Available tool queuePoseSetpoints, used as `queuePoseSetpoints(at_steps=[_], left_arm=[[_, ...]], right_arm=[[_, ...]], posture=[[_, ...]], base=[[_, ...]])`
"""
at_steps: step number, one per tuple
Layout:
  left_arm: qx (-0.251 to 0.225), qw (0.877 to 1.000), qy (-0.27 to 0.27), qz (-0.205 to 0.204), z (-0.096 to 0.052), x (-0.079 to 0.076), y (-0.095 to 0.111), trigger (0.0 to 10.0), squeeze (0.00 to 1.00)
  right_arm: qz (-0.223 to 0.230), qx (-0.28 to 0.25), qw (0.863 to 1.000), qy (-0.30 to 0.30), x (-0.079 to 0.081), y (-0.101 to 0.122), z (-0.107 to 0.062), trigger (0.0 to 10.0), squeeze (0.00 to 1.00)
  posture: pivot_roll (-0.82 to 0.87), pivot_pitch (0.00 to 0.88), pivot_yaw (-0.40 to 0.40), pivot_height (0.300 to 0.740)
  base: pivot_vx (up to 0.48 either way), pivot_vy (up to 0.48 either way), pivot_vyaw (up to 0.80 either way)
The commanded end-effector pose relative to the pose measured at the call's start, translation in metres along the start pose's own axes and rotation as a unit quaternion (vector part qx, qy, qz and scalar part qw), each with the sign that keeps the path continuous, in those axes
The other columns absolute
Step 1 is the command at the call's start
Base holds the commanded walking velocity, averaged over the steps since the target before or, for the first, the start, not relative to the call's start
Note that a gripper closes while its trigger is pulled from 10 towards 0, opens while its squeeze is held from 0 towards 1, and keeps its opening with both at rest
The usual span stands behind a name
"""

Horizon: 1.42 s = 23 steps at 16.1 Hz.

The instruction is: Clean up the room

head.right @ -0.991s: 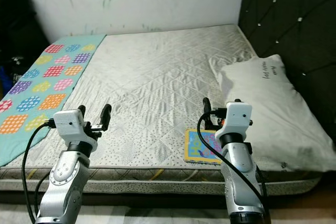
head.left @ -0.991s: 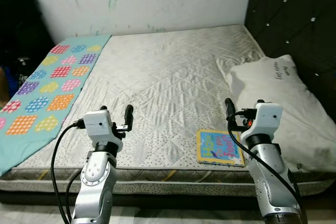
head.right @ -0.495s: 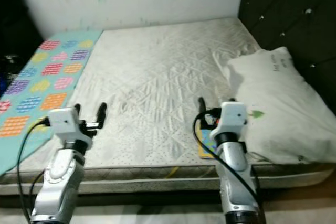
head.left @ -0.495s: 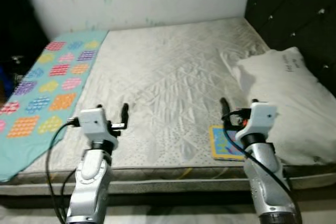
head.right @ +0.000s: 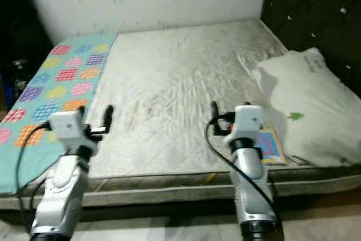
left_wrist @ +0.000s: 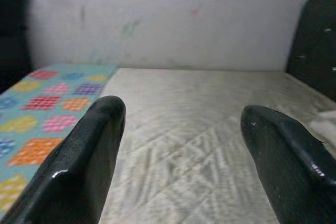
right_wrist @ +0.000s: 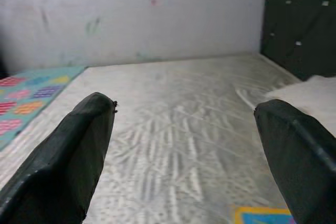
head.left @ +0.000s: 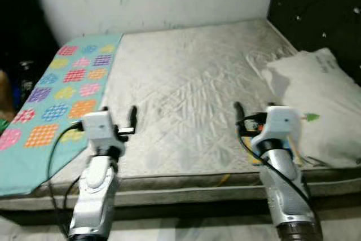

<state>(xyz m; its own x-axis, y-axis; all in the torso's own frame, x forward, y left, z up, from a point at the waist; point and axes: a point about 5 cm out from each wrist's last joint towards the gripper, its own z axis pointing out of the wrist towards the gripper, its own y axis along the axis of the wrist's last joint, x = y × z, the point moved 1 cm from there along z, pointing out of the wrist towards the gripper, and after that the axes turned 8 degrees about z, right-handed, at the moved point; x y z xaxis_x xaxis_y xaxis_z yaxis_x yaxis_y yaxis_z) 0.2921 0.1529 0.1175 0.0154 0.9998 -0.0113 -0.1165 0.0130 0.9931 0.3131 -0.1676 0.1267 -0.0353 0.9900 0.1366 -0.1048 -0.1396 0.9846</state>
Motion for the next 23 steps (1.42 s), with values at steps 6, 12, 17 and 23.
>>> queuePoseSetpoints(at_steps=[6, 12, 17, 23], left_arm=[[-0.008, 1.0, -0.018, -0.009, -0.0022, -0.0057, 0.0023, 10.0, 0.0], [-0.006, 1.0, -0.027, -0.01, -0.0023, -0.0077, 0.0011, 10.0, 0.0], [-0.005, 1.0, -0.029, -0.009, -0.0022, -0.008, 0.0009, 10.0, 0.0], [0.008, 1.0, -0.013, -0.006, -0.0017, -0.0098, -0.0032, 10.0, 0.0]], right_arm=[[-0.005, 0.009, 1.0, 0.002, 0.0008, -0.0051, -0.0028, 10.0, 0.0], [-0.008, 0.008, 1.0, -0.002, -0.0025, -0.0048, -0.0034, 10.0, 0.0], [-0.008, 0.007, 1.0, -0.001, -0.0014, -0.0051, -0.0022, 10.0, 0.0], [-0.008, 0.007, 1.0, -0.002, -0.0027, -0.0061, -0.0025, 10.0, 0.0]], posture=[[-0.16, 0.0, 0.141, 0.74], [-0.16, 0.0, 0.144, 0.74], [-0.16, 0.0, 0.146, 0.74], [-0.16, 0.0, 0.147, 0.74]], base=[[0.207, 0.0, 0.0], [0.409, 0.0, 0.0], [0.415, 0.0, 0.0], [0.19, 0.0, 0.0]])
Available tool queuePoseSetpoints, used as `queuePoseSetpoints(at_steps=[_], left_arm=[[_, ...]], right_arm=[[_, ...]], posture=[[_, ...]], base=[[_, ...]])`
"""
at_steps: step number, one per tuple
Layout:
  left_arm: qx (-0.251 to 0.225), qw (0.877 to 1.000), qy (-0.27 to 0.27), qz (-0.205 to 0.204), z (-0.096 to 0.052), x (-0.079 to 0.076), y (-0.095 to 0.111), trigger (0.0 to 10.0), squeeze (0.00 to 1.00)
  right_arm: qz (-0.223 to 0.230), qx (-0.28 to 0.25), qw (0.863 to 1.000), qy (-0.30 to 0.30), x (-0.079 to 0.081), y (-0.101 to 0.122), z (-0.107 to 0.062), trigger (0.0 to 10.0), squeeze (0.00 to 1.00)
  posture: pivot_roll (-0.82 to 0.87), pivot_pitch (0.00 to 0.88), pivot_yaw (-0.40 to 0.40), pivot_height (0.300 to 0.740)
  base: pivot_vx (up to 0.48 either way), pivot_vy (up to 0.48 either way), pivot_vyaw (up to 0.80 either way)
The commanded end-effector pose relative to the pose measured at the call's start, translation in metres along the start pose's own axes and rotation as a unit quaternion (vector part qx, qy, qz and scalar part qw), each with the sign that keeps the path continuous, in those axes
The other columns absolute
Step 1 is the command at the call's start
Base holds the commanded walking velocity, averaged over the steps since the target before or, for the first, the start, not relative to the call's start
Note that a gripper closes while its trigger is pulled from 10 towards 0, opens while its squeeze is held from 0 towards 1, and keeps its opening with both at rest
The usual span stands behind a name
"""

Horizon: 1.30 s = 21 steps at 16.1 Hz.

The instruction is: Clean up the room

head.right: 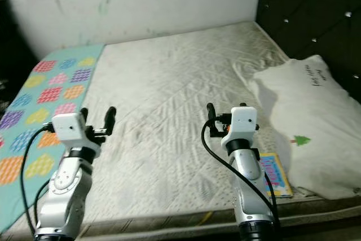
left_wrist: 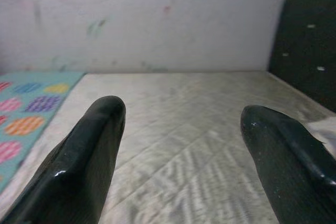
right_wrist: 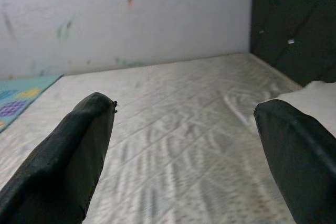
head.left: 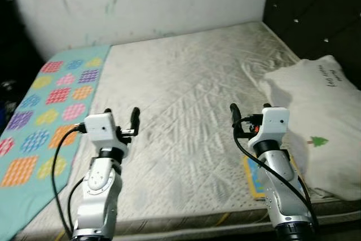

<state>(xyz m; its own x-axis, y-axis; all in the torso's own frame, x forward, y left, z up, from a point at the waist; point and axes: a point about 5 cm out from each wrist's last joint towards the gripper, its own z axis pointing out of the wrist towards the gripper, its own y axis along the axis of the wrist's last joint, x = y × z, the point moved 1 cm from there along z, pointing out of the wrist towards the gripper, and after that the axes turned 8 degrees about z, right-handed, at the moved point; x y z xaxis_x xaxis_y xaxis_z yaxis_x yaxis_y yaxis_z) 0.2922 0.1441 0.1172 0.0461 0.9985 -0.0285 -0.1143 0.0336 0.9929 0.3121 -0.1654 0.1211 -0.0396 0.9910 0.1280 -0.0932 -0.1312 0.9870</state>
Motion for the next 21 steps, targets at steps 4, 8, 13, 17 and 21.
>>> queuePoseSetpoints(at_steps=[4, 8, 13, 17, 21], left_arm=[[0.018, 1.0, 0.004, 0.005, -0.007, 0.005, -0.008, 10.0, 0.0], [0.024, 1.0, 0.007, 0.003, -0.01, 0.005, -0.01, 10.0, 0.0], [0.026, 1.0, 0.009, 0.005, -0.011, 0.006, -0.011, 10.0, 0.0], [0.032, 0.999, 0.027, 0.033, -0.021, 0.02, -0.016, 10.0, 0.0], [0.047, 0.996, 0.037, 0.06, -0.036, 0.036, -0.021, 10.0, 0.0]], right_arm=[[-0.002, 0.006, 1.0, -0.009, -0.007, -0.003, -0.004, 10.0, 0.0], [0.003, 0.019, 1.0, -0.011, -0.005, -0.011, -0.01, 10.0, 0.0], [0.0, 0.018, 1.0, -0.006, -0.005, -0.009, -0.007, 10.0, 0.0], [0.003, 0.0, 1.0, -0.006, -0.013, -0.001, -0.013, 10.0, 0.0], [-0.003, 0.017, 1.0, -0.015, -0.025, -0.009, -0.036, 10.0, 0.0]], posture=[[-0.16, 0.0, 0.143, 0.74], [-0.15, 0.0, 0.133, 0.74], [-0.15, 0.0, 0.131, 0.74], [-0.15, 0.0, 0.125, 0.74], [-0.14, 0.0, 0.121, 0.74]], base=[[0.0, 0.08, 0.0], [0.0, 0.354, 0.0], [0.0, 0.452, 0.0], [0.0, 0.48, 0.0], [0.0, 0.36, 0.0]])
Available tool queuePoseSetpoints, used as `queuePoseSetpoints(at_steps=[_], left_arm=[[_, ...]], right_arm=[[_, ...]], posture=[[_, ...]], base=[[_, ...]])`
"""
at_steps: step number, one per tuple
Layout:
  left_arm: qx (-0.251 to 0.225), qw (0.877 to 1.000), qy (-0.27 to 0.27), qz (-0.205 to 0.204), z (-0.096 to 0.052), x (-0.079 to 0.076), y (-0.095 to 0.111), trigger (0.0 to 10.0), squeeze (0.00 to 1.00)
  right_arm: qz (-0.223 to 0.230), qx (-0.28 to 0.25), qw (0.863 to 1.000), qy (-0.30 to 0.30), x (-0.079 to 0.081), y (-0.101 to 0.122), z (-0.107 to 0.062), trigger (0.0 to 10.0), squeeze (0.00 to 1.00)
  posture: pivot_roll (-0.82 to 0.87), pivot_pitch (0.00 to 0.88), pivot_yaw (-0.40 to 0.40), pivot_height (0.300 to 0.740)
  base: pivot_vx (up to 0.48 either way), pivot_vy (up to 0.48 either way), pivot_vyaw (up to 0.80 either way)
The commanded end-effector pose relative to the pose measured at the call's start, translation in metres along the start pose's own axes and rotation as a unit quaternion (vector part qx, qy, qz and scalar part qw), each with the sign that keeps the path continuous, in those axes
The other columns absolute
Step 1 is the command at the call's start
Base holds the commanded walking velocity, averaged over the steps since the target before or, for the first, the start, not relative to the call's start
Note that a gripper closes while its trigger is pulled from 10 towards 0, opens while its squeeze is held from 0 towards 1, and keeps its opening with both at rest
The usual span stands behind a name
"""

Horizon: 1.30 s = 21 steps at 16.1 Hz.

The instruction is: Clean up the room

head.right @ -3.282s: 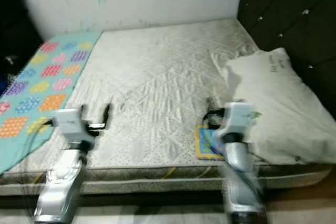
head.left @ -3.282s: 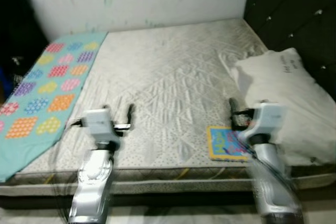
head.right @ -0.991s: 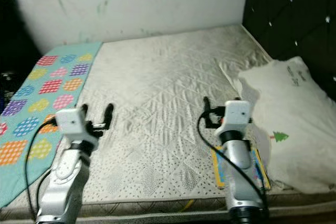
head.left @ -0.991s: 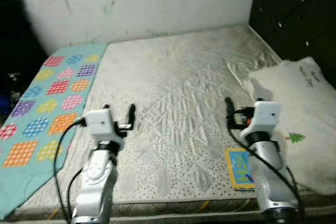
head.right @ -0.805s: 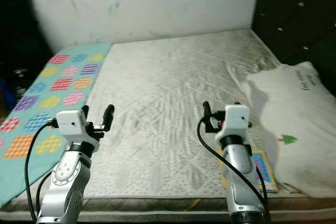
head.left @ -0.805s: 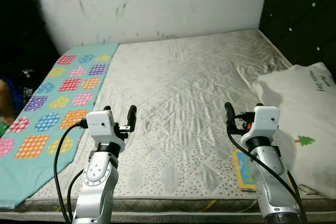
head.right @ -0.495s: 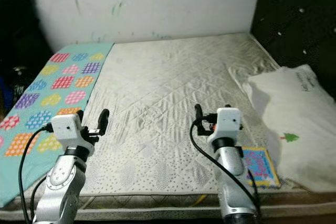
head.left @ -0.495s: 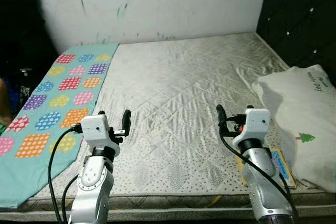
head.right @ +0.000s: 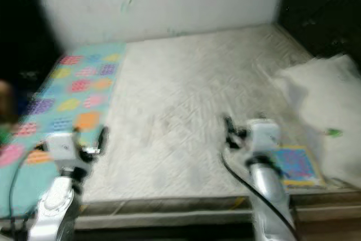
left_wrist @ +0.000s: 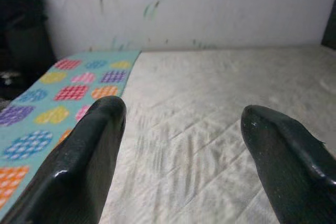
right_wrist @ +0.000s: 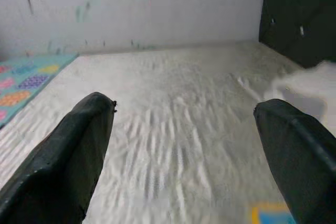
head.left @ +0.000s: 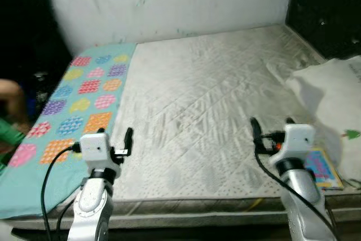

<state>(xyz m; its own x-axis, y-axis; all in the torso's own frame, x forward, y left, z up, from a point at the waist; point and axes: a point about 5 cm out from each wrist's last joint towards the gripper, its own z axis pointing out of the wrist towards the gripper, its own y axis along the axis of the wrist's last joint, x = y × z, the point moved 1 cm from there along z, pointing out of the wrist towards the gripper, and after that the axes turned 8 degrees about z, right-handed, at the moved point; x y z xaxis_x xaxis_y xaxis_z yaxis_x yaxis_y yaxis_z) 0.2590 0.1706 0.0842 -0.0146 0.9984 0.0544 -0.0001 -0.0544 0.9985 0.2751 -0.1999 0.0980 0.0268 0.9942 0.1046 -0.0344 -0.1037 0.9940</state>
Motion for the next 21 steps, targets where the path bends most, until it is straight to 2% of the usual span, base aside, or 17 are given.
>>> queuePoseSetpoints(at_steps=[1, 3, 5, 8, 10, 13, 17, 18, 20, 21], left_arm=[[-0.013, 1.0, 0.011, 0.022, 0.001, 0.011, 0.007, 10.0, 0.0], [-0.015, 1.0, 0.013, 0.017, 0.002, 0.008, 0.007, 10.0, 0.0], [-0.022, 1.0, 0.004, 0.015, 0.008, 0.0, 0.013, 10.0, 0.0], [-0.022, 0.999, -0.016, 0.025, 0.012, 0.0, 0.014, 10.0, 0.0], [-0.024, 0.999, -0.018, 0.028, 0.016, 0.002, 0.016, 10.0, 0.0], [-0.031, 0.999, -0.015, 0.035, 0.022, 0.0, 0.017, 10.0, 0.0], [-0.039, 0.999, 0.017, 0.017, 0.019, -0.003, 0.017, 10.0, 0.0], [-0.041, 0.998, 0.054, 0.009, 0.013, 0.002, 0.015, 10.0, 0.0], [-0.041, 0.996, 0.079, 0.006, 0.008, 0.006, 0.012, 10.0, 0.0], [-0.043, 0.995, 0.09, 0.009, 0.005, 0.01, 0.011, 10.0, 0.0]], right_arm=[[0.011, -0.011, 1.0, 0.016, 0.01, 0.005, 0.002, 10.0, 0.0], [0.014, -0.009, 1.0, 0.019, 0.011, 0.004, 0.001, 10.0, 0.0], [0.024, -0.02, 0.999, 0.024, 0.016, 0.006, 0.007, 10.0, 0.0], [0.035, -0.027, 0.999, 0.022, 0.024, 0.006, 0.01, 10.0, 0.0], [0.033, -0.024, 0.998, 0.038, 0.032, 0.002, 0.009, 10.0, 0.0], [0.029, -0.017, 0.998, 0.045, 0.032, -0.001, 0.014, 10.0, 0.0], [0.007, -0.001, 0.995, 0.102, 0.042, 0.002, 0.029, 10.0, 0.0], [-0.007, 0.022, 0.989, 0.144, 0.052, -0.003, 0.034, 10.0, 0.0], [-0.021, 0.044, 0.982, 0.184, 0.064, -0.009, 0.039, 10.0, 0.0], [-0.036, 0.048, 0.972, 0.226, 0.079, -0.01, 0.042, 10.0, 0.0]], posture=[[-0.14, 0.0, 0.121, 0.74], [-0.14, 0.0, 0.131, 0.74], [-0.13, 0.0, 0.182, 0.74], [-0.13, 0.0, 0.212, 0.74], [-0.13, 0.0, 0.218, 0.74], [-0.14, 0.0, 0.203, 0.74], [-0.11, 0.0, 0.095, 0.74], [-0.07, 0.0, 0.009, 0.74], [-0.03, 0.0, -0.066, 0.74], [-0.01, 0.0, -0.101, 0.74]], base=[[0.0, 0.0, 0.0], [0.0, 0.0, 0.0], [0.0, 0.0, 0.0], [0.0, 0.0, 0.0], [0.0, 0.0, 0.0], [0.0, 0.0, 0.0], [0.0, 0.0, 0.0], [0.0, 0.0, 0.0], [0.0, 0.0, 0.0], [0.0, 0.0, 0.0]])
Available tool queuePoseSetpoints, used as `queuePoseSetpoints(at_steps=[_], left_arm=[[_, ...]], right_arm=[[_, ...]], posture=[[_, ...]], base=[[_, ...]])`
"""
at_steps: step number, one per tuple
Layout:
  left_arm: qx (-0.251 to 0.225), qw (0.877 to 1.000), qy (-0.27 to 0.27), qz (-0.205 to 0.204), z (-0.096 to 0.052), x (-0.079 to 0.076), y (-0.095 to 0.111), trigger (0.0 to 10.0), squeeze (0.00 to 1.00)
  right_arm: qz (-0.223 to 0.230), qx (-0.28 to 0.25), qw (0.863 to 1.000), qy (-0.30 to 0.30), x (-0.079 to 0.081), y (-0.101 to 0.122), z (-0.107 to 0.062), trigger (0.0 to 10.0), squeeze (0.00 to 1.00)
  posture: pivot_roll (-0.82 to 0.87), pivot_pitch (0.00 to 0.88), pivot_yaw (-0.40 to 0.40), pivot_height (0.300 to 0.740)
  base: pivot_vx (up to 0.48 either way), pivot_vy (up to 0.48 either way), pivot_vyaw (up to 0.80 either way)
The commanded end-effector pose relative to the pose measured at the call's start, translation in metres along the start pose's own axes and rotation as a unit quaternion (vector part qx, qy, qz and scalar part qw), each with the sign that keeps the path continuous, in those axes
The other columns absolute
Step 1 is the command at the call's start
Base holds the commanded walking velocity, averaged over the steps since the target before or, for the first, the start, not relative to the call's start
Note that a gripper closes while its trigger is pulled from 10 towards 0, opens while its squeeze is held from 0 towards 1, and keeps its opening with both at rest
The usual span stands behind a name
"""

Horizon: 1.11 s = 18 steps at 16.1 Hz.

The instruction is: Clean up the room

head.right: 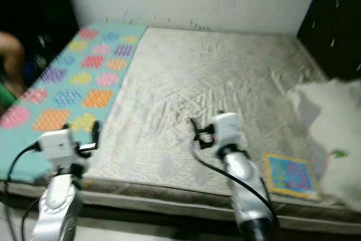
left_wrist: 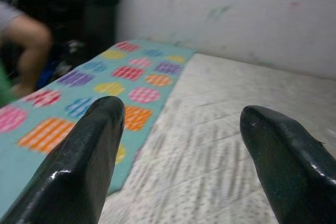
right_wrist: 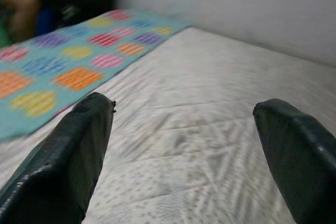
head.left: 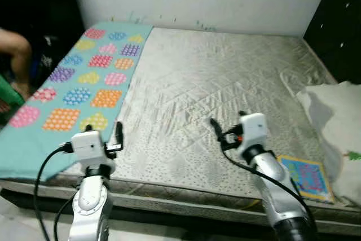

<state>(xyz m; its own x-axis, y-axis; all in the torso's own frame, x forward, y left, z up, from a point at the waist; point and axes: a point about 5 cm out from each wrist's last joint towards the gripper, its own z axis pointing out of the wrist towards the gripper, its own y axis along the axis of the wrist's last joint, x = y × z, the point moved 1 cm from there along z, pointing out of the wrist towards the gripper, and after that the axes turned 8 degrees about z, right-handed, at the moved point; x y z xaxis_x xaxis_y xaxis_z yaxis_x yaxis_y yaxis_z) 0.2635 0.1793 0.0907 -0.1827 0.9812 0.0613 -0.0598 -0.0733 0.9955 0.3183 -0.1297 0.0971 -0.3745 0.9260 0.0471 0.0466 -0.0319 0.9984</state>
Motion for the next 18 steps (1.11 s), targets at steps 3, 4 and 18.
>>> queuePoseSetpoints(at_steps=[3, 4, 18], left_arm=[[-0.014, 1.0, 0.018, 0.016, -0.003, 0.012, 0.004, 10.0, 0.0], [-0.009, 0.999, 0.026, 0.018, -0.004, 0.017, 0.003, 10.0, 0.0], [0.032, 0.999, 0.006, -0.002, -0.014, 0.014, -0.01, 10.0, 0.0]], right_arm=[[-0.004, 0.012, 0.999, 0.042, 0.017, -0.006, 0.012, 10.0, 0.0], [-0.004, 0.017, 0.999, 0.039, 0.018, -0.01, 0.012, 10.0, 0.0], [0.043, -0.033, 0.994, -0.095, -0.013, -0.009, -0.007, 10.0, 0.0]], posture=[[0.03, 0.0, -0.092, 0.74], [0.03, 0.0, -0.078, 0.74], [-0.02, 0.0, 0.051, 0.74]], base=[[0.0, 0.0, 0.0], [0.0, 0.0, 0.0], [0.0, 0.0, -0.06]])
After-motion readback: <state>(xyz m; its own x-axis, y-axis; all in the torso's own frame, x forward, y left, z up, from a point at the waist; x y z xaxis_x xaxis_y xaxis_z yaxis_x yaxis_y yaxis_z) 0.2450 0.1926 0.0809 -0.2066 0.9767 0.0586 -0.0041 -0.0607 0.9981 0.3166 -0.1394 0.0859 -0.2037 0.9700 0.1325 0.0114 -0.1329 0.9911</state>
